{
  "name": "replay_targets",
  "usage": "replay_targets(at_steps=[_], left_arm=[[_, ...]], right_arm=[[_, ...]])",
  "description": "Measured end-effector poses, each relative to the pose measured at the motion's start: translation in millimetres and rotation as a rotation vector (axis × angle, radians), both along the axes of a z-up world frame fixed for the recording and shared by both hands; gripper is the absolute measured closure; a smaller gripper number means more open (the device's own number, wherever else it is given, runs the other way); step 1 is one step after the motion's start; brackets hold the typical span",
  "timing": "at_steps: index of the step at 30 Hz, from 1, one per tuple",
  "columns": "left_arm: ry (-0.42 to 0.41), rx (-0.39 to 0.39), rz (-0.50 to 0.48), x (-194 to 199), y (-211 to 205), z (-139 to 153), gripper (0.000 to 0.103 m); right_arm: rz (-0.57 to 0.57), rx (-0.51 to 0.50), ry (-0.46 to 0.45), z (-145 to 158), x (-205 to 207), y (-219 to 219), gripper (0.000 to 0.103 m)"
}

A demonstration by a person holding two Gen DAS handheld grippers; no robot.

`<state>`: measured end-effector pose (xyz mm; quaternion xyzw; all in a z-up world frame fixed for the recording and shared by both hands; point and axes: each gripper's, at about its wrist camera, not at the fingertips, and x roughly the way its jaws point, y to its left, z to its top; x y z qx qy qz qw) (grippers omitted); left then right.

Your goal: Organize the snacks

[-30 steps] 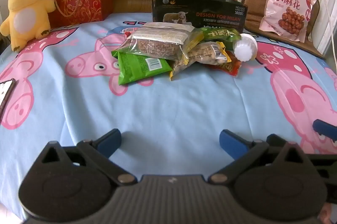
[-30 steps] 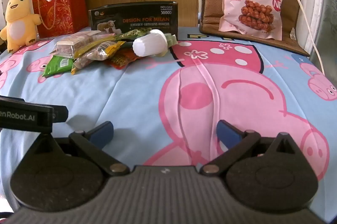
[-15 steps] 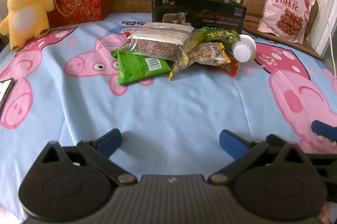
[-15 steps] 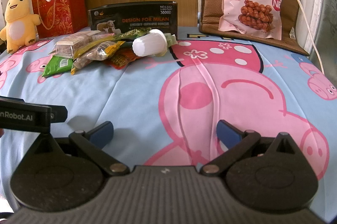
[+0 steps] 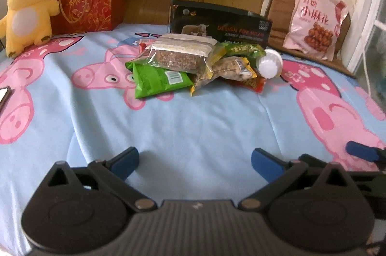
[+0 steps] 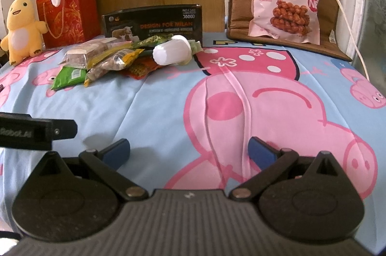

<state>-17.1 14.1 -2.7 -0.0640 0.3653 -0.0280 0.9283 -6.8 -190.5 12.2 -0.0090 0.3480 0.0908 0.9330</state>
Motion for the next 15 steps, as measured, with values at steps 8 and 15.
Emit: replay_targets(at_steps=[8, 15], left_arm=[[-0.049, -0.028, -0.030, -10, 5, -3, 0.000], [-0.062, -0.006, -0.064, -14, 6, -5, 0.000]], right_arm=[[0.017, -0.016, -0.001, 0, 1, 4, 0.000], [0.021, -0.025, 0.010, 1, 8, 7, 0.000]])
